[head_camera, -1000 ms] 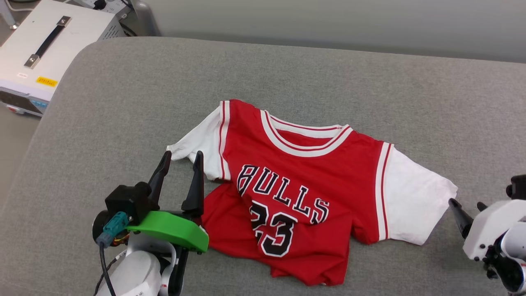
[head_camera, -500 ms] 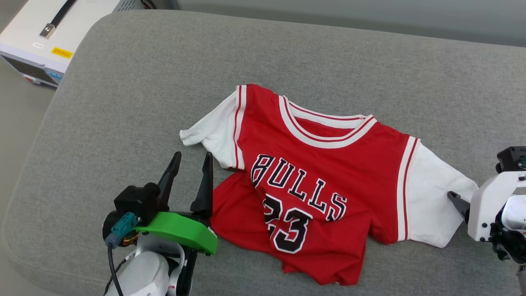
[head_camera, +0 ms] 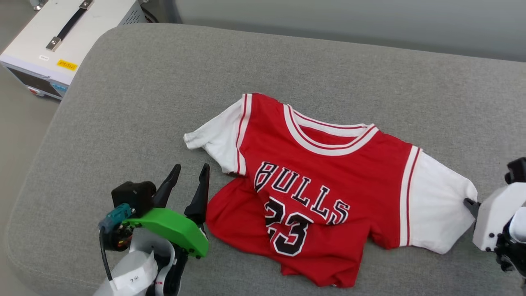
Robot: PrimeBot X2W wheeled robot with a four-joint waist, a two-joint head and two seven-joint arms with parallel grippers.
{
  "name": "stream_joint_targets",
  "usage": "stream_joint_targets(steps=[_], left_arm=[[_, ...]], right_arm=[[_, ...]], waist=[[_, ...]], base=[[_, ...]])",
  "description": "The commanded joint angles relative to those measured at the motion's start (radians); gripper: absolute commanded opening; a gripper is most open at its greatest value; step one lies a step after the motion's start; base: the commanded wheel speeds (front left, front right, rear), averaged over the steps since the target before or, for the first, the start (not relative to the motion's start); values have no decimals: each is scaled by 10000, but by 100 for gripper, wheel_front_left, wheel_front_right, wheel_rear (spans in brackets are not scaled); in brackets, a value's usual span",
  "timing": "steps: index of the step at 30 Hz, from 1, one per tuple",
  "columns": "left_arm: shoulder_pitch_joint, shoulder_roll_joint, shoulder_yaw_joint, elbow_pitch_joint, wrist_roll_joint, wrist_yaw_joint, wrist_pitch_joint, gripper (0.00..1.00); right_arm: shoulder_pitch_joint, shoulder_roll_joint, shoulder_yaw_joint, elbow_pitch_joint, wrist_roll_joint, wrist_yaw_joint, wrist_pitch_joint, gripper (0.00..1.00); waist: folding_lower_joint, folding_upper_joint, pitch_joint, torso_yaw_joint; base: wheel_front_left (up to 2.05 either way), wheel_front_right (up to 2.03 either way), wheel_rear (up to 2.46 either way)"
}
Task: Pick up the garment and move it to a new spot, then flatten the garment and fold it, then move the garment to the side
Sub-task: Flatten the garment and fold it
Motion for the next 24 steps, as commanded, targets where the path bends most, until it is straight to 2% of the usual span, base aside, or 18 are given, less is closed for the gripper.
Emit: stream_joint_targets(steps=[1, 5, 11, 19, 24], left_arm=[[-222, 204, 62, 26, -196, -113, 303, 100], [-745, 706, 246, 121, -603, -362, 1262, 100], [-2087, 1475, 313, 793, -1359, -1012, 3316, 100], [-4258, 1842, 152, 2579, -2329, -1826, 6008, 100], [-5414, 1847, 69, 3622, -2752, -1992, 7325, 100]], right_arm=[[369, 29, -336, -269, -91, -4, -54, 0], [952, 212, -1007, -1044, -239, -4, 79, 0], [1194, 588, -1218, -1926, -393, -4, 313, 0], [664, 831, -729, -2540, -437, -4, 319, 0], [289, 851, -552, -2640, -412, -4, 222, 0]], waist=[[0, 0, -183, -125], [0, 0, -236, -331], [0, 0, 24, -822], [0, 0, 904, -1596], [0, 0, 1509, -1927]], base=[[0, 0, 0], [0, 0, 0], [0, 0, 0], [0, 0, 0], [0, 0, 0]])
